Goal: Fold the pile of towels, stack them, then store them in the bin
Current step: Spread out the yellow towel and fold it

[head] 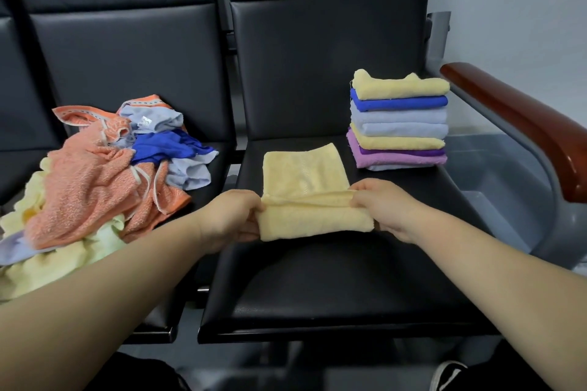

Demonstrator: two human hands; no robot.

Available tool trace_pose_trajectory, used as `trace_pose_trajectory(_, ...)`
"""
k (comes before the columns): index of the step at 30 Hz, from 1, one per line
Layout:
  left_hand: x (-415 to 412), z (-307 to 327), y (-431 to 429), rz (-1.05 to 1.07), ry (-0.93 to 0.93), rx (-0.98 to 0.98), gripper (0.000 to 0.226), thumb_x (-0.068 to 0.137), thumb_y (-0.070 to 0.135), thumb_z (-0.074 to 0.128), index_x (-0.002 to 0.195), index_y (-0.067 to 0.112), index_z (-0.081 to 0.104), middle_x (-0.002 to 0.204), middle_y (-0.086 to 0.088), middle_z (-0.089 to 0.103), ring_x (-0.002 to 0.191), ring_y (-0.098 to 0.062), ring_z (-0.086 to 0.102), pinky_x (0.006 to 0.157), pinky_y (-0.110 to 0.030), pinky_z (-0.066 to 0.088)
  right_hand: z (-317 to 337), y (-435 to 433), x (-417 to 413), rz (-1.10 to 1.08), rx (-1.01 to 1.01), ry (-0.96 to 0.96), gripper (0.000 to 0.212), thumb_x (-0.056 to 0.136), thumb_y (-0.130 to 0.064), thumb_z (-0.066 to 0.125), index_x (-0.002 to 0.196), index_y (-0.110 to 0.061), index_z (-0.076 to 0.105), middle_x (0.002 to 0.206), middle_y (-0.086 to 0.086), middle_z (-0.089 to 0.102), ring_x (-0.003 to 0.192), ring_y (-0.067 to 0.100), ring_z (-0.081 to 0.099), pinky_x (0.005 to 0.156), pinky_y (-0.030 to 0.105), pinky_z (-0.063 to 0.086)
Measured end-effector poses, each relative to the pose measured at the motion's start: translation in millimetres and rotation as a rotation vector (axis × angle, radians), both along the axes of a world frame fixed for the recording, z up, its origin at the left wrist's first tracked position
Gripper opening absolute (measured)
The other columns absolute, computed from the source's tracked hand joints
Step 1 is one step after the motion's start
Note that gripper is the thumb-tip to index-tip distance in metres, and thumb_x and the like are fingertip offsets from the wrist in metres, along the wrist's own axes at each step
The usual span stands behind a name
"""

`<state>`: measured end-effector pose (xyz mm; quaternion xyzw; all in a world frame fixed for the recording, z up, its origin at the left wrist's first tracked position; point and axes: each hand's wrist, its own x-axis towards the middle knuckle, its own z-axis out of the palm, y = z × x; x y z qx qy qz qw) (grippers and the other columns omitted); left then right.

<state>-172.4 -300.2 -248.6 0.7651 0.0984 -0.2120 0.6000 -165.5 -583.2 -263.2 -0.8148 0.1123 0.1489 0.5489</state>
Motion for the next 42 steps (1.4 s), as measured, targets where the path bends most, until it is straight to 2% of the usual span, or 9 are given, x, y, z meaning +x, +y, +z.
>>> trace_pose_trajectory(4, -4.5, 15.6, 16.2, -0.271, 0.36, 0.041, 0.027, 0.094, 0.02, 0.038, 0.093, 0.008, 0.062, 0.083, -0.01, 0.069, 0.069, -0.022, 0.067, 0.074, -0.033, 0.048, 5.5, -4.9, -3.7, 0.123, 0.129, 0.285, 0.043, 0.091, -0.009, 0.062, 0.131, -0.024, 0.066, 0.131, 0.012, 0.066, 0.117, 0.03, 0.065, 0.075, 0.035, 0.055)
trace_pose_trajectory(7, -4.0, 16.3, 22.7, -0.352, 0.423, 0.085, 0.031, 0.093, 0.022, 0.036, 0.087, 0.009, 0.063, 0.081, -0.009, 0.07, 0.064, -0.02, 0.066, 0.075, -0.034, 0.046, 8.3, -6.3, -9.8, 0.204, 0.214, 0.404, 0.038, 0.096, -0.012, 0.062, 0.133, -0.02, 0.066, 0.127, 0.011, 0.073, 0.109, 0.025, 0.073, 0.077, 0.033, 0.058)
trace_pose_trajectory(12, 0.8, 15.0, 20.4, -0.23, 0.336, 0.099, 0.027, 0.095, 0.02, 0.039, 0.085, 0.011, 0.062, 0.079, -0.007, 0.072, 0.072, -0.022, 0.067, 0.079, -0.035, 0.048, 17.3, -5.2, -10.1, 0.297, 0.245, 0.383, 0.044, 0.095, -0.008, 0.066, 0.138, -0.015, 0.062, 0.127, 0.005, 0.074, 0.117, 0.021, 0.071, 0.09, 0.035, 0.056)
trace_pose_trajectory(18, 18.5, 15.1, 17.1, -0.056, 0.16, -0.002, 0.022, 0.094, 0.018, 0.046, 0.103, 0.008, 0.063, 0.091, -0.01, 0.072, 0.086, -0.025, 0.069, 0.086, -0.04, 0.053, 24.1, 1.7, 8.8, 0.099, 0.191, 0.162, 0.029, 0.098, -0.006, 0.063, 0.125, -0.016, 0.067, 0.112, 0.005, 0.079, 0.102, 0.021, 0.076, 0.079, 0.037, 0.058)
trace_pose_trajectory(24, 50.1, 4.9, -1.5, 0.165, -0.058, 0.004, 0.008, 0.092, 0.015, 0.05, 0.09, 0.012, 0.057, 0.079, -0.006, 0.057, 0.078, -0.022, 0.057, 0.069, -0.032, 0.051, 13.5, 8.5, 38.1, -0.044, 0.068, -0.037, 0.033, 0.097, -0.02, 0.07, 0.129, -0.023, 0.062, 0.121, 0.0, 0.07, 0.109, 0.02, 0.069, 0.093, 0.044, 0.058)
trace_pose_trajectory(28, 69.7, -10.8, -10.0, 0.166, -0.154, 0.123, 0.009, 0.092, 0.013, 0.048, 0.083, 0.011, 0.048, 0.071, -0.005, 0.045, 0.063, -0.02, 0.042, 0.057, -0.031, 0.035, 1.4, 15.7, 51.2, -0.135, -0.039, -0.142, 0.04, 0.094, -0.023, 0.073, 0.133, -0.022, 0.061, 0.121, -0.002, 0.068, 0.104, 0.017, 0.067, 0.08, 0.036, 0.058)
trace_pose_trajectory(34, 75.8, -32.7, -8.4, 0.049, -0.327, 0.672, 0.018, 0.094, 0.032, 0.053, 0.098, 0.015, 0.056, 0.09, 0.0, 0.064, 0.076, -0.016, 0.058, 0.058, -0.029, 0.039, -0.2, 13.8, 54.3, -0.028, -0.501, -0.027, 0.037, 0.092, -0.052, 0.064, 0.112, -0.024, 0.05, 0.102, -0.002, 0.057, 0.082, 0.015, 0.054, 0.064, 0.03, 0.041)
trace_pose_trajectory(38, 74.4, -29.9, -8.1, -0.144, -0.203, 0.837, 0.025, 0.09, 0.042, 0.057, 0.095, 0.017, 0.058, 0.092, 0.001, 0.064, 0.081, -0.017, 0.061, 0.061, -0.031, 0.042, 11.7, 13.9, 48.8, 0.119, -0.597, 0.157, 0.063, 0.098, -0.064, 0.05, 0.134, -0.014, 0.058, 0.124, 0.006, 0.062, 0.099, 0.02, 0.057, 0.087, 0.035, 0.048)
trace_pose_trajectory(42, 72.9, -30.0, -14.5, -0.146, -0.133, 0.784, 0.02, 0.09, 0.032, 0.061, 0.085, 0.012, 0.061, 0.086, -0.003, 0.065, 0.075, -0.019, 0.06, 0.063, -0.03, 0.045, 2.8, 22.1, 47.5, 0.166, -0.634, 0.138, 0.038, 0.091, -0.051, 0.062, 0.09, -0.013, 0.061, 0.092, 0.003, 0.063, 0.082, 0.02, 0.062, 0.071, 0.033, 0.048)
